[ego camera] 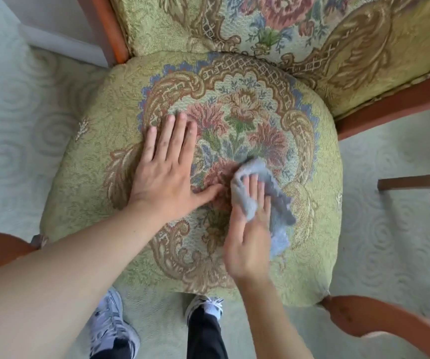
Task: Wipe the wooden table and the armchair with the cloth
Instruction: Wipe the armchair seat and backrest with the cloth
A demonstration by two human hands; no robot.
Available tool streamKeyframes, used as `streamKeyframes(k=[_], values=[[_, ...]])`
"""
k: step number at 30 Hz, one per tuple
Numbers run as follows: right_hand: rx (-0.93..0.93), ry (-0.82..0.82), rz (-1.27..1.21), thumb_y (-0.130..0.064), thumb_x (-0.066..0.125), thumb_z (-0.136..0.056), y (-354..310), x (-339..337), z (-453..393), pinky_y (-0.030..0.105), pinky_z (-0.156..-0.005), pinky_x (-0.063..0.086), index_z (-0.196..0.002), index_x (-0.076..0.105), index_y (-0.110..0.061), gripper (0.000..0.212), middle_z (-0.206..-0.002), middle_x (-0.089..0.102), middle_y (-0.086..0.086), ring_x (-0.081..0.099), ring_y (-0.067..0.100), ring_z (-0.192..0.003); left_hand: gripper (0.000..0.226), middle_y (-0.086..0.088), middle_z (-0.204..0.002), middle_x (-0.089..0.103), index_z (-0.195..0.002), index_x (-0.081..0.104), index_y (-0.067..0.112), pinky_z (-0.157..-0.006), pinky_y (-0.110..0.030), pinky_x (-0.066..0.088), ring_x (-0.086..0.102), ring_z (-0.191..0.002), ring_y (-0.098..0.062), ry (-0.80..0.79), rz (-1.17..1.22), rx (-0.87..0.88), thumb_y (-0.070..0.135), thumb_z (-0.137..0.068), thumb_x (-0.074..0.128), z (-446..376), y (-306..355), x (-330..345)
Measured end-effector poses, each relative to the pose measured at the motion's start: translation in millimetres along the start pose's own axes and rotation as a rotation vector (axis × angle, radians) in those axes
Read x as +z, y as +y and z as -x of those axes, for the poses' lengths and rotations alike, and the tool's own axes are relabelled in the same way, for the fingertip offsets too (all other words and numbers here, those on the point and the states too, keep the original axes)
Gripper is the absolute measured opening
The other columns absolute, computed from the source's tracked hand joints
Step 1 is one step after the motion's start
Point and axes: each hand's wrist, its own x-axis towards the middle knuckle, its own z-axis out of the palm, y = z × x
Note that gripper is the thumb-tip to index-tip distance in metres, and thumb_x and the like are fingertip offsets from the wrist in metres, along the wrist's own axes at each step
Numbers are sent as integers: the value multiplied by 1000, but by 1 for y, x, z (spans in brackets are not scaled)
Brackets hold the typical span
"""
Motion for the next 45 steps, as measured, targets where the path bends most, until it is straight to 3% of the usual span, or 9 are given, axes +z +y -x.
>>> streamKeyframes(k=[5,15,18,20,23,26,32,39,45], values=[[14,105,84,-33,17,-107,-3,-3,-84,39,-126,6,-157,26,-12,54,-166,20,7,10,18,-154,121,-12,-167,-20,-159,-13,7,-126,-50,-1,-18,-155,-25,-1,28,7,94,-78,11,2,-4,-1],[128,-128,-181,-48,26,-101,14,-13,88,22,-121,17,-147,49,-23,58,-158,39,-10,25,6,-150,107,1,-161,-38,-154,-30,21,-124,-52,-9,-33,-149,-18,-176,102,-16,92,-78,-8,20,-13,-17],[525,21,-513,-62,42,-82,5,-53,66,21,-70,47,-72,63,-18,50,-77,67,-12,61,17,-78,105,-1,-163,-30,-155,-27,22,-126,-45,-6,-24,-152,-20,-240,181,-40,91,-77,-13,21,-8,-40],[584,113,-656,-61,45,-80,-13,-91,36,32,-66,46,-75,66,-15,50,-75,69,2,60,22,-69,105,-3,-164,-21,-155,-25,22,-124,-40,-7,-20,-150,-20,-235,218,-69,91,-77,-14,19,-11,-65],[458,297,-917,-45,44,-88,-50,-143,-15,34,-80,56,-91,79,-38,36,-101,78,-2,73,13,-91,106,-3,-165,-21,-157,-22,24,-122,-36,-7,-21,-150,-18,-167,267,-51,92,-77,-10,1,-15,-117],[386,474,-1081,-42,48,-84,-95,-187,-65,36,-88,50,-101,77,-22,39,-107,76,1,68,22,-103,106,-4,-166,-20,-159,-16,21,-127,-39,-1,-17,-154,-21,-48,269,5,91,-81,-4,-32,-13,-173],[338,542,-1250,-44,52,-79,-153,-226,-132,32,-82,50,-93,68,-22,30,-82,75,-6,67,13,-84,106,-5,-167,-18,-161,-11,19,-127,-42,-3,-14,-155,-23,96,215,86,90,-83,-1,-95,-3,-246],[297,686,-1104,-55,51,-82,-170,-262,-198,30,-71,50,-63,74,-46,31,-63,69,-18,64,4,-63,111,-11,-167,-15,-161,-5,10,-127,-43,-2,-16,-154,-24,242,127,30,90,-84,0,-177,13,-280],[-86,984,-817,-49,44,-94,-183,-274,-238,27,-57,42,-64,60,-32,38,-54,55,-18,51,4,-57,107,-10,-169,-3,-161,3,9,-126,-43,5,-4,-156,-23,366,16,52,87,-89,16,-221,9,-300]])
